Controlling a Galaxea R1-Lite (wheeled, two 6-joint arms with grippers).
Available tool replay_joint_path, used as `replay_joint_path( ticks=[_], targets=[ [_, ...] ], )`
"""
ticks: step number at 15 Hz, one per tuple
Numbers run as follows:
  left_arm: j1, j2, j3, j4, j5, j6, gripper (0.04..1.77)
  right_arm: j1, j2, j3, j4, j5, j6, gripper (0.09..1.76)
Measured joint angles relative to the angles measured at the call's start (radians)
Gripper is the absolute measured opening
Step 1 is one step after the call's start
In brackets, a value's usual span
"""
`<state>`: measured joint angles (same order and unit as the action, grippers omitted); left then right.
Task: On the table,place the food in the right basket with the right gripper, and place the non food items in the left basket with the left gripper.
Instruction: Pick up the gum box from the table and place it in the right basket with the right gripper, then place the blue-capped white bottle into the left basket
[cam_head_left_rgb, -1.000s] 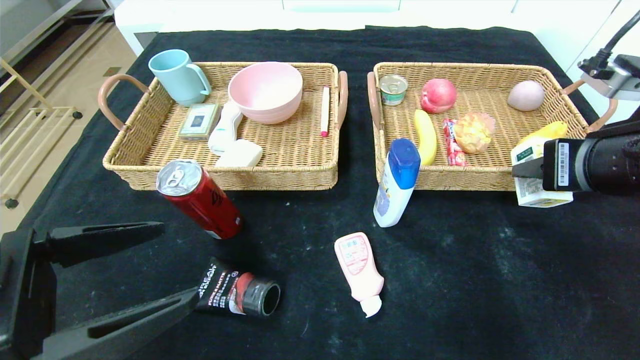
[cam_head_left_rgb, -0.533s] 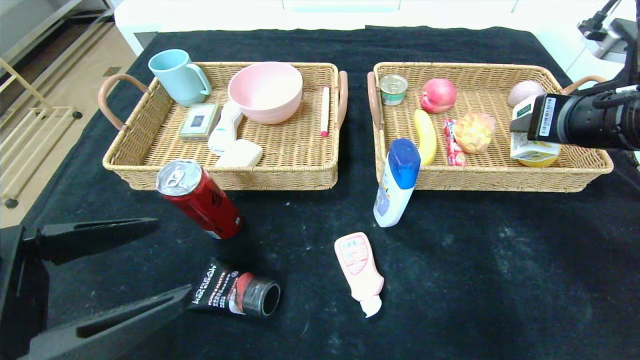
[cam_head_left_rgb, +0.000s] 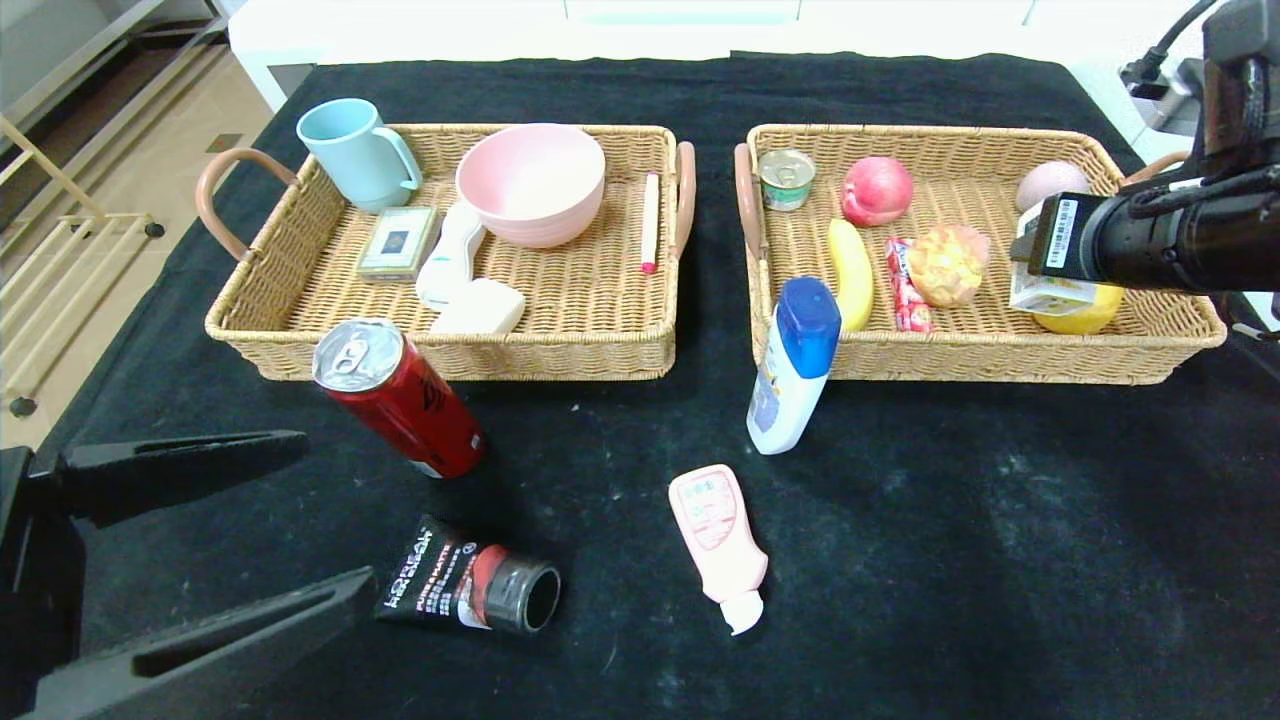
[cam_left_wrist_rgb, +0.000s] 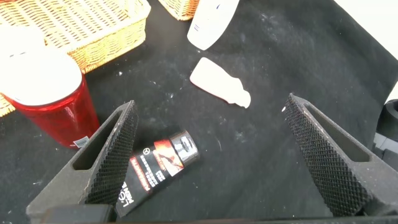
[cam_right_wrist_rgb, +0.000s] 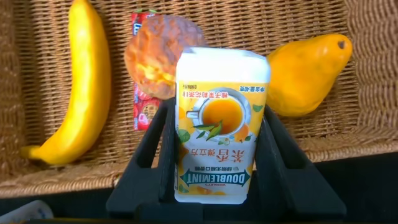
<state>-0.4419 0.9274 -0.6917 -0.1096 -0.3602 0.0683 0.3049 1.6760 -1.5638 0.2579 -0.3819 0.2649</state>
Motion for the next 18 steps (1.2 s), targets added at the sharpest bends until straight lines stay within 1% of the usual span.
replay_joint_path(
  ticks=[2, 3, 5, 7, 11, 14, 16, 18],
  targets=[
    [0.000, -0.004, 0.000, 0.000, 0.000, 0.000, 1.72, 0.000, 0.006, -0.002, 0.000, -0.006, -0.007, 0.80],
    [0.000, -0.005, 0.000, 0.000, 0.000, 0.000, 1.72, 0.000, 0.007, -0.003, 0.000, -0.006, -0.012, 0.85],
    [0.000, -0.006, 0.000, 0.000, 0.000, 0.000, 1.72, 0.000, 0.007, -0.004, 0.000, -0.006, -0.025, 1.04],
    [0.000, -0.007, 0.000, 0.000, 0.000, 0.000, 1.72, -0.003, 0.007, -0.004, 0.000, -0.007, -0.026, 1.19],
    [0.000, -0.007, 0.000, 0.000, 0.000, 0.000, 1.72, -0.005, -0.007, 0.010, 0.009, -0.005, -0.025, 1.40],
    [0.000, -0.007, 0.000, 0.000, 0.000, 0.000, 1.72, 0.012, -0.050, 0.080, 0.009, -0.001, -0.025, 1.49],
    [0.000, -0.005, 0.000, 0.000, 0.000, 0.000, 1.72, 0.047, -0.099, 0.165, 0.007, 0.004, -0.024, 1.54],
    [0.000, -0.002, 0.000, 0.000, 0.000, 0.000, 1.72, 0.091, -0.156, 0.253, 0.006, 0.032, -0.024, 1.58]
  ],
)
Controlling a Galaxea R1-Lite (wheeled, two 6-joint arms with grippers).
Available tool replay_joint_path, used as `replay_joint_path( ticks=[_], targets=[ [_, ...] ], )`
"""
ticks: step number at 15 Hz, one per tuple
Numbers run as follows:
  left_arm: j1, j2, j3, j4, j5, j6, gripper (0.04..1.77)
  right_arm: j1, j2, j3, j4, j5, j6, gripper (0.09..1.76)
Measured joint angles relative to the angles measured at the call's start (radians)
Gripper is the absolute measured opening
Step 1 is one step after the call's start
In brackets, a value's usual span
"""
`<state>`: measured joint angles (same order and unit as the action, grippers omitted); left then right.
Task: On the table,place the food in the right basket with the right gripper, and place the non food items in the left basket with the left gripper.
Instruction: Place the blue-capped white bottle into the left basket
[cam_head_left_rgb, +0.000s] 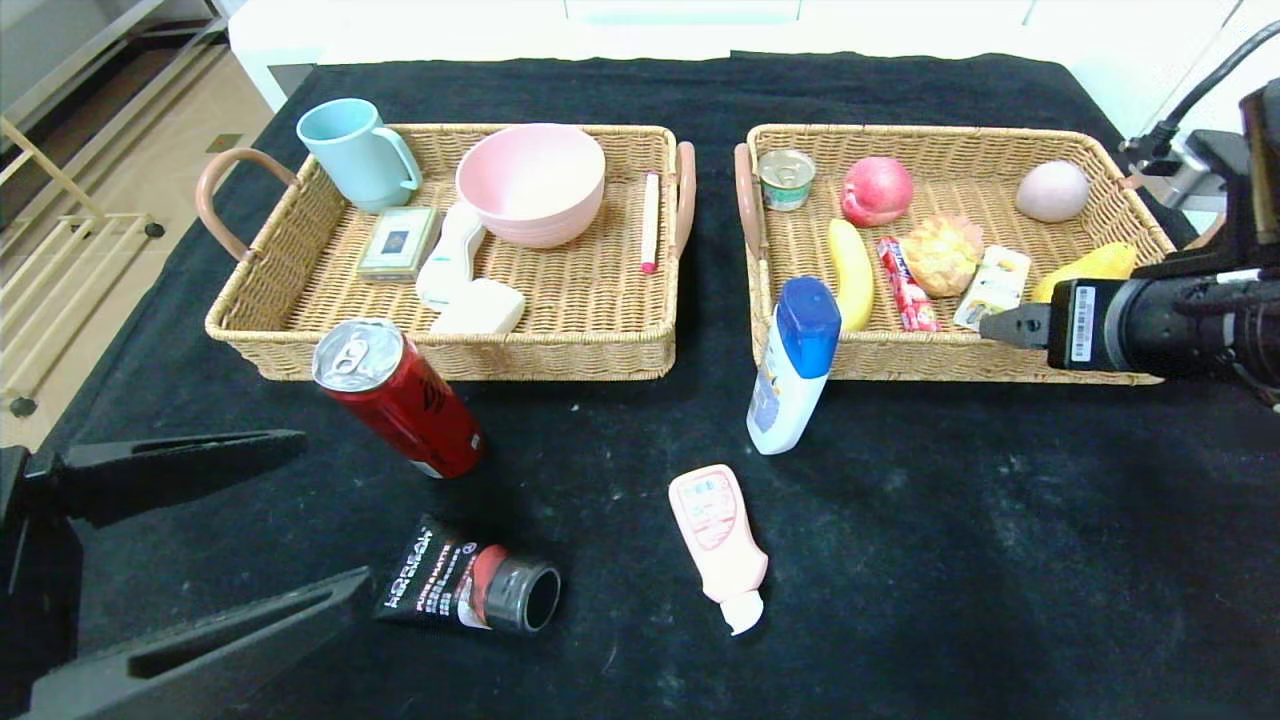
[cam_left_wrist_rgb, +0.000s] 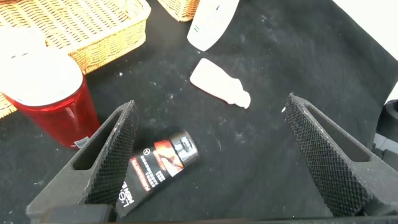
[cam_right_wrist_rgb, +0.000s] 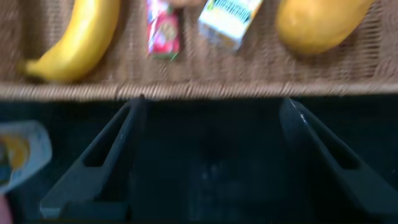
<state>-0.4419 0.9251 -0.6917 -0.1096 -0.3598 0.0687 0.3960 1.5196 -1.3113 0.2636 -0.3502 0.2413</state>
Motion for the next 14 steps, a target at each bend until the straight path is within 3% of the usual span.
replay_joint_path(
  ticks=[5, 8, 11, 14],
  targets=[
    [0.003, 0.006, 0.001, 0.000, 0.000, 0.000, 1.72, 0.120, -0.131, 0.174, 0.000, 0.033, -0.004, 1.64],
    [0.003, 0.009, 0.002, -0.001, -0.001, -0.003, 1.72, 0.184, -0.191, 0.269, -0.003, 0.104, -0.011, 1.66],
    [0.004, 0.010, 0.003, -0.007, 0.000, -0.003, 1.72, 0.255, -0.211, 0.318, -0.014, 0.123, -0.015, 1.68],
    [0.004, 0.011, 0.001, -0.005, 0.000, -0.003, 1.72, 0.316, -0.194, 0.326, -0.128, 0.116, -0.023, 1.69]
  ],
)
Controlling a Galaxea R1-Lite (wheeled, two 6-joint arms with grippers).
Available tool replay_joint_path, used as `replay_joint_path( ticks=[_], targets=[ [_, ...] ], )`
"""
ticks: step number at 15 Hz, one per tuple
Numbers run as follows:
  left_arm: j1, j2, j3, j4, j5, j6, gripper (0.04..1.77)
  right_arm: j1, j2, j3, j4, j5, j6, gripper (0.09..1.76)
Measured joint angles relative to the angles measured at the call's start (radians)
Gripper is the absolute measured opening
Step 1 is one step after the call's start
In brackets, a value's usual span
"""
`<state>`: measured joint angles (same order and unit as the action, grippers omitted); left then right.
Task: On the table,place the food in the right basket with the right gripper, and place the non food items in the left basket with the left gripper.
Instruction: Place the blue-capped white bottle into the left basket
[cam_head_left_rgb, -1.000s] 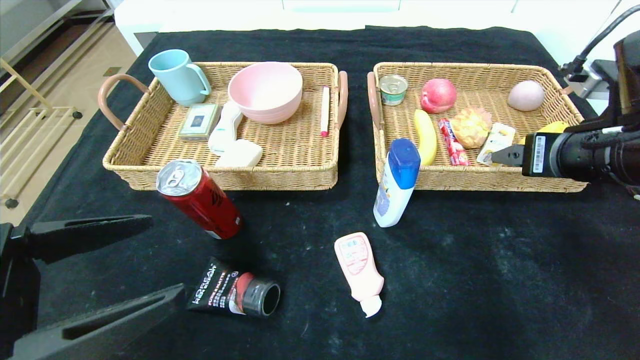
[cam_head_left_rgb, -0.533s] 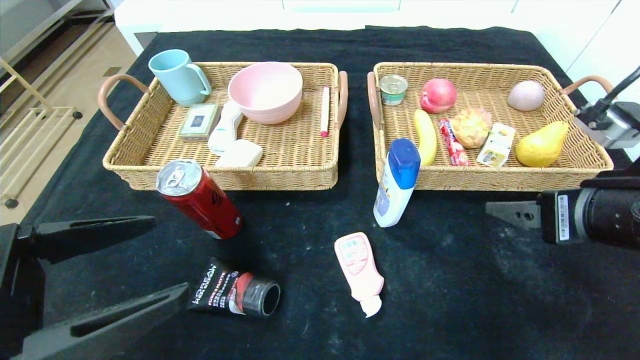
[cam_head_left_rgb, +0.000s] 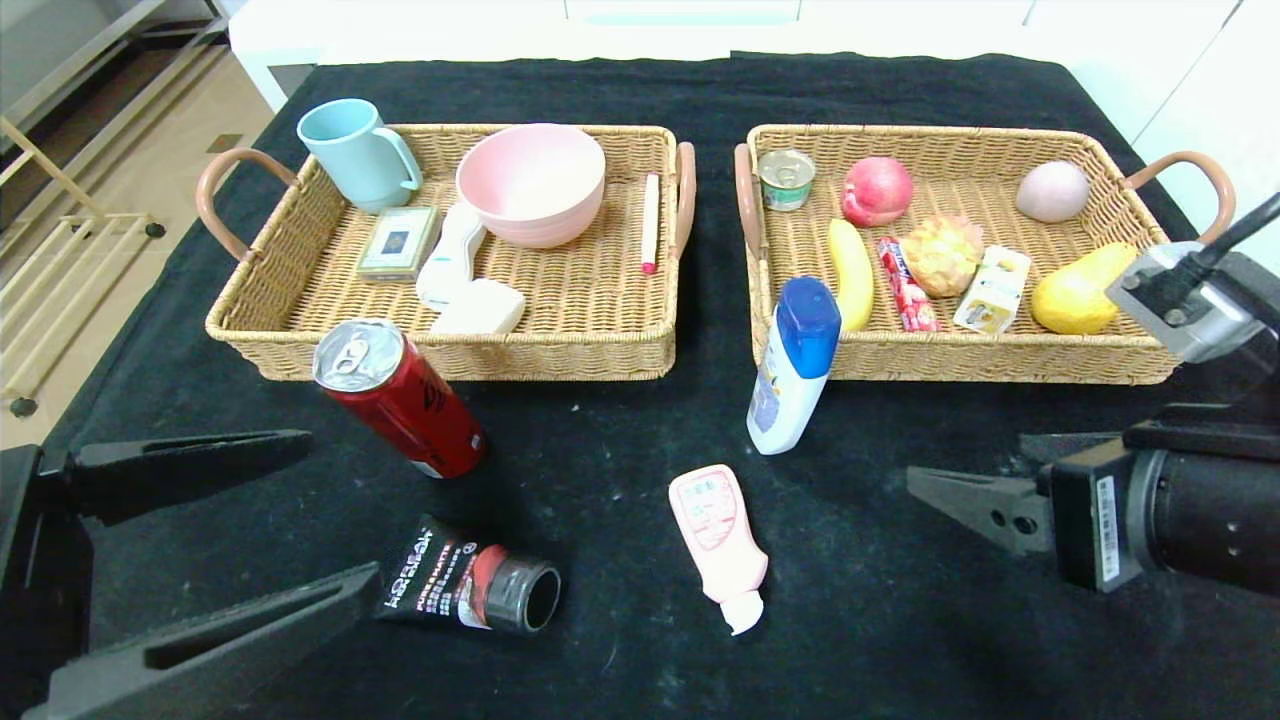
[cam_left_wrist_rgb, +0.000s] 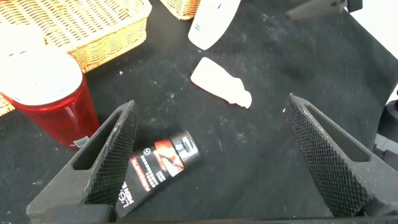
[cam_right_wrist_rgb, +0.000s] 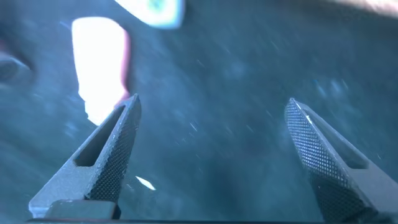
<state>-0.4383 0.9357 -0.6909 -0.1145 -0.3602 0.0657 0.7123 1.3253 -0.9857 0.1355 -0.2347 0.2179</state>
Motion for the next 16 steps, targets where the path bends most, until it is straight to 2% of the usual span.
replay_joint_path(
  ticks=[4, 9, 13, 16],
  targets=[
    [0.000, 0.008, 0.000, -0.006, 0.000, -0.003, 1.72, 0.092, 0.066, 0.001, -0.137, -0.093, -0.022, 1.70],
    [0.000, 0.013, 0.001, -0.006, 0.000, -0.002, 1.72, 0.192, 0.160, -0.044, -0.149, -0.109, -0.021, 1.70],
    [0.000, 0.010, 0.001, -0.007, 0.000, -0.001, 1.72, 0.209, 0.263, -0.137, -0.215, -0.234, -0.017, 1.70],
    [0.000, 0.006, 0.001, -0.005, 0.000, 0.001, 1.72, 0.208, 0.321, -0.172, -0.308, -0.268, -0.015, 1.70]
  ],
)
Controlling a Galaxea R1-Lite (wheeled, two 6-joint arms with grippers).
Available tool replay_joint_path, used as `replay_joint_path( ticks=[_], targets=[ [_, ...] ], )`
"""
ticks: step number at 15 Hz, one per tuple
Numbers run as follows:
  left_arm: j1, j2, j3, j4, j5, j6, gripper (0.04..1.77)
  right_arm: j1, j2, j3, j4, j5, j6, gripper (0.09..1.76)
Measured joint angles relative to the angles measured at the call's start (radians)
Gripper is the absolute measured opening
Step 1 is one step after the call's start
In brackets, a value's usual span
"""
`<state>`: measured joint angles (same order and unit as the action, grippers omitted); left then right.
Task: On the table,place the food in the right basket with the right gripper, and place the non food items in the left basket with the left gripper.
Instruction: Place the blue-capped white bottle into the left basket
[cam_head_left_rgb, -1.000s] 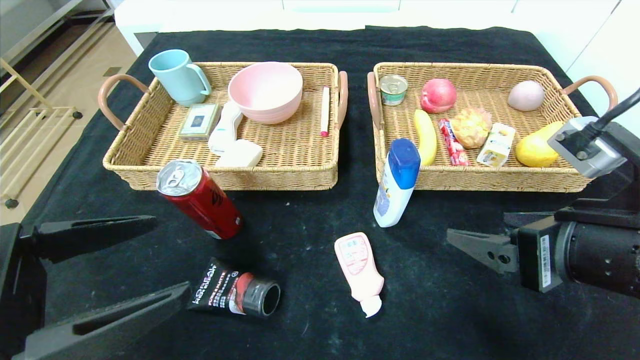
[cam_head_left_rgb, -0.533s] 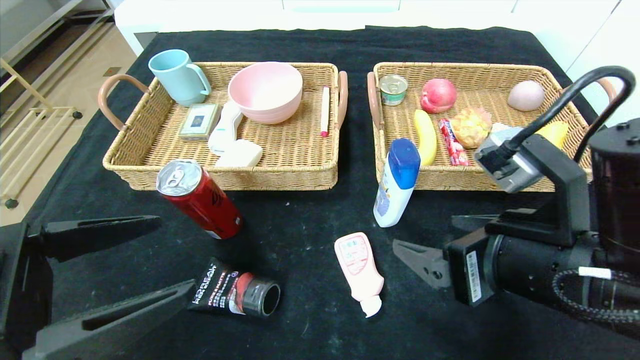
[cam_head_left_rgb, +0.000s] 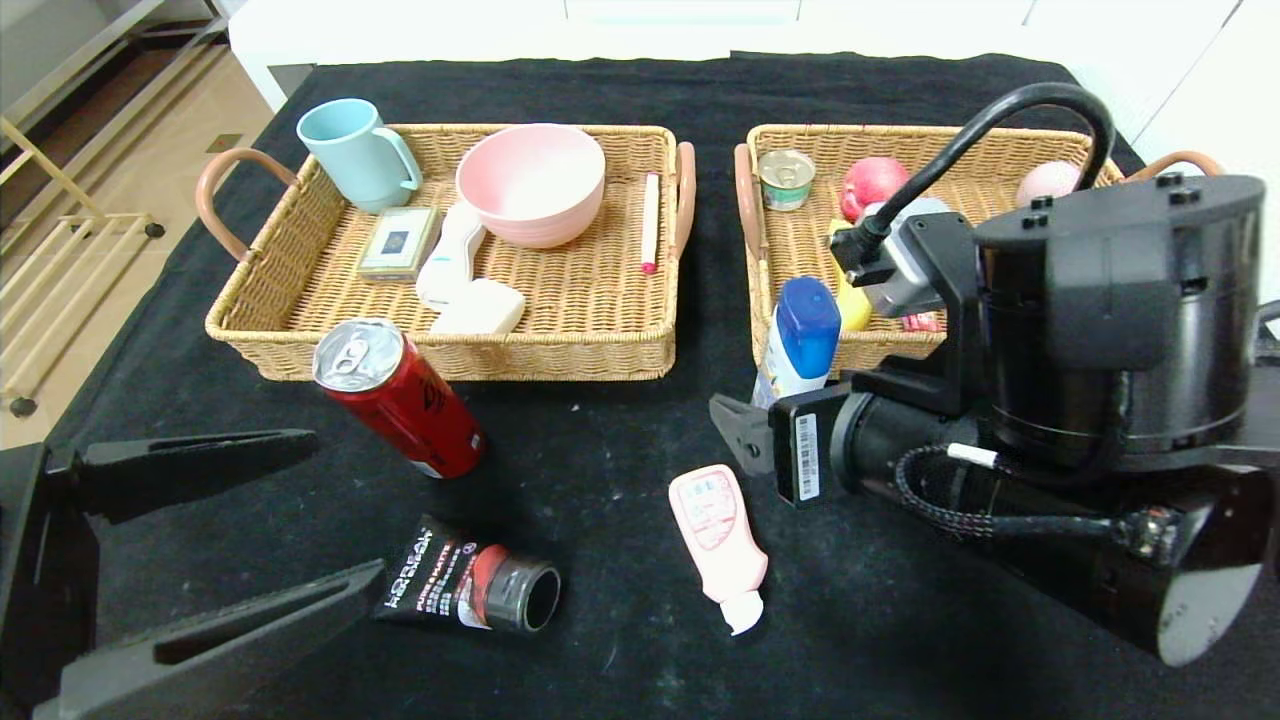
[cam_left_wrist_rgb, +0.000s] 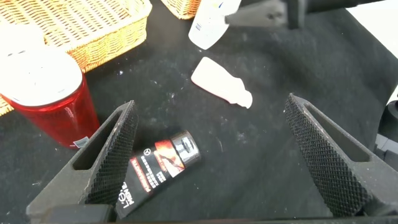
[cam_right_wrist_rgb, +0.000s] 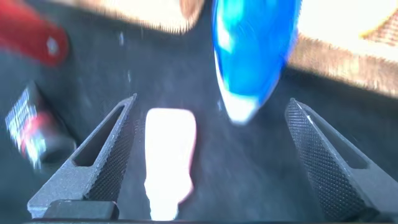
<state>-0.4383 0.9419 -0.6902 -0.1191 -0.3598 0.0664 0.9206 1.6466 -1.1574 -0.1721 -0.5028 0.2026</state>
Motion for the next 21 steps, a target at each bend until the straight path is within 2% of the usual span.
replay_joint_path(
  ticks=[8, 16, 19, 21],
  targets=[
    [-0.001, -0.005, -0.001, 0.002, 0.000, 0.000, 1.72, -0.057, 0.069, -0.005, -0.154, -0.017, -0.002, 1.70],
    [-0.002, -0.010, -0.001, 0.005, 0.000, 0.003, 1.72, -0.086, 0.092, -0.002, -0.195, -0.019, -0.009, 1.70],
    [-0.002, -0.015, -0.001, 0.006, 0.000, 0.007, 1.72, -0.090, 0.105, -0.005, -0.198, -0.018, -0.009, 1.22],
    [-0.002, -0.017, -0.001, 0.007, 0.000, 0.011, 1.72, -0.092, 0.109, -0.006, -0.197, -0.018, -0.009, 0.96]
  ],
)
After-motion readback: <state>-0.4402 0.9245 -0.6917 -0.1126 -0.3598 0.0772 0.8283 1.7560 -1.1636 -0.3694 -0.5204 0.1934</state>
